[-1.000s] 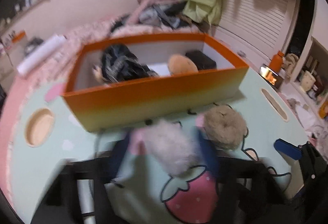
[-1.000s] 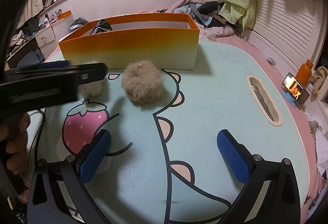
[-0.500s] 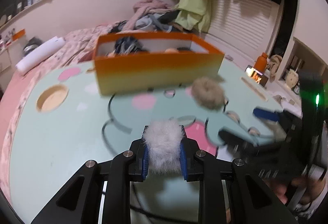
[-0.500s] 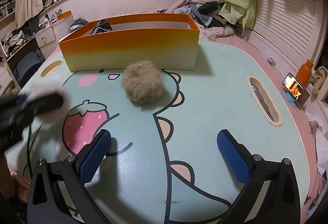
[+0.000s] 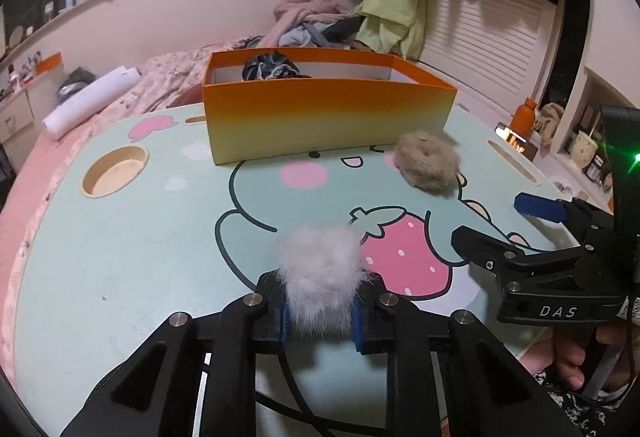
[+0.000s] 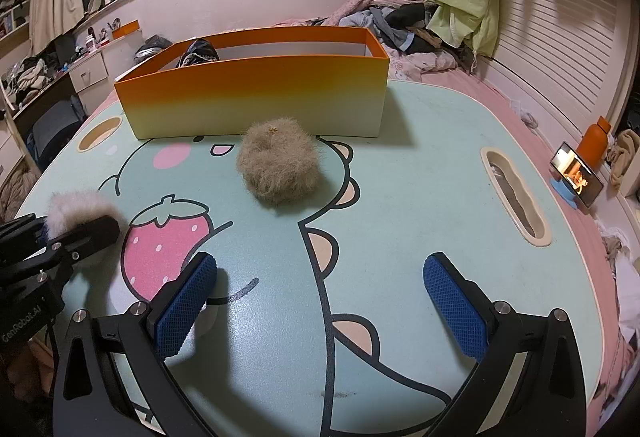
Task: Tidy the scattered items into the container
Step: 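Grasp the white fluffy pompom with the left gripper, then grasp the grey-brown pompom with right gripper while left gripper holds the white pompom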
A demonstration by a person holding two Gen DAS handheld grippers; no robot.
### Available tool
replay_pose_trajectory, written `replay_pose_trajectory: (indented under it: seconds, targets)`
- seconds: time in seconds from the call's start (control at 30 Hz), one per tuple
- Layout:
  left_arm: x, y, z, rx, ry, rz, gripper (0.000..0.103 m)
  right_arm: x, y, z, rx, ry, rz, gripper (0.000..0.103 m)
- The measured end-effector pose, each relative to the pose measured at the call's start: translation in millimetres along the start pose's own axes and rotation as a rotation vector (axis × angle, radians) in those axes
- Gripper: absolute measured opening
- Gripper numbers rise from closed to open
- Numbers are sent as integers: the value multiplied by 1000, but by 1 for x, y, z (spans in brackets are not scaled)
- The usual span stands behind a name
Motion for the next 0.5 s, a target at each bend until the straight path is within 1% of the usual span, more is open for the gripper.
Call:
replay_pose_trajectory:
  seconds: [0.1, 0.27, 0.37, 0.43, 0.5]
  targets:
    - [0, 1, 1, 3, -7, 6, 21, 0, 0, -1, 0, 0, 0, 103]
    - [0, -1, 1, -11, -11, -20, 23, 2, 0, -4, -12, 13, -2, 103]
    - [0, -2, 1, -7, -12, -12, 23, 6, 3, -16, -13, 16, -63, 103]
    - [0, -2, 1, -7, -13, -12, 23, 8, 7, -31, -22, 18, -85, 103]
    - [0, -2, 1, -7, -14, -10, 23, 6, 17, -48, 19, 18, -83, 102]
Point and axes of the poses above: each gripper's, at about its wrist camera, not at the fingertips, and x roughly against the way its jaws point, y to its left, z to its underside, the point moved 5 cm from there along -x, roughly the way its jaws point, and after that the axes turned 15 degrees about y, right-handed, at the moved point
